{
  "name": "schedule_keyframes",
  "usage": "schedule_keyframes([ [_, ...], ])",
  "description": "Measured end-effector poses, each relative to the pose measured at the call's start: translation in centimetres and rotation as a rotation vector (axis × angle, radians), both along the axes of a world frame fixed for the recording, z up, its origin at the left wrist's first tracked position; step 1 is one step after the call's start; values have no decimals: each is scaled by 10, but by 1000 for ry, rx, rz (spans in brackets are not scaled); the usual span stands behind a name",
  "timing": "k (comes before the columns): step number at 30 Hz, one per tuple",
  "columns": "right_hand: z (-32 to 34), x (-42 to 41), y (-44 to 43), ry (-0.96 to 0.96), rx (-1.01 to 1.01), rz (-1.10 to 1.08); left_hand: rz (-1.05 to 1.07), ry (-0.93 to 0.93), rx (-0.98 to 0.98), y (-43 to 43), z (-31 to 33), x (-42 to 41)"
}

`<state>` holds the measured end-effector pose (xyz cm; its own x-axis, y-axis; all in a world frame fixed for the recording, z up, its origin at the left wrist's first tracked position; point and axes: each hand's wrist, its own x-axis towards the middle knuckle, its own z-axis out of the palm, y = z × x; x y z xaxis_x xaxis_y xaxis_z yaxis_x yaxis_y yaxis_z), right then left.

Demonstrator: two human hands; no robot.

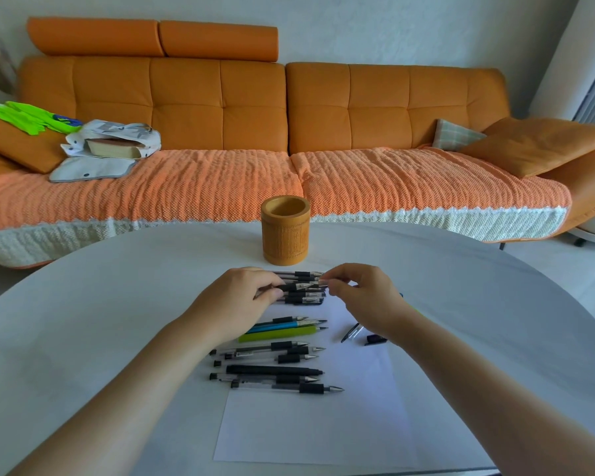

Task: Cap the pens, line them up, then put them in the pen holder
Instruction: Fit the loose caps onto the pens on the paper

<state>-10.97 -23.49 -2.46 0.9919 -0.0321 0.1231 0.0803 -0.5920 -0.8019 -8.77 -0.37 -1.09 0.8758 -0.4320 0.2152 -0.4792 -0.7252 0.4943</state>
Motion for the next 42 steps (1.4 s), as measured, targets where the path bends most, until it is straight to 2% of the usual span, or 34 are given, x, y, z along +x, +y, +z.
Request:
schedule_keyframes([
  [12, 4, -9, 13, -22, -53, 123, -77, 40, -27, -3, -2, -2],
  [17, 2, -17, 14, -125, -168, 166, -132, 76, -19, -5, 2, -6],
  [20, -1, -22, 17, -155, -140, 155, -156, 44, -37, -7, 0, -8],
  [24, -3, -20, 19, -48, 5, 128, -159, -48, -70, -7, -2, -7],
  [27, -2, -16, 21, 35, 27, 146, -147, -81, -100, -6, -3, -6],
  [31, -1, -5, 22, -31, -109, 102, -106, -68, -77, -6, -7, 0],
  [37, -8, 7, 17, -19, -313, 45, -90, 7, 40, -1, -17, 7],
  [42, -9, 9, 28, -70, -490, 79, -59, -15, 76, 2, -20, 8],
])
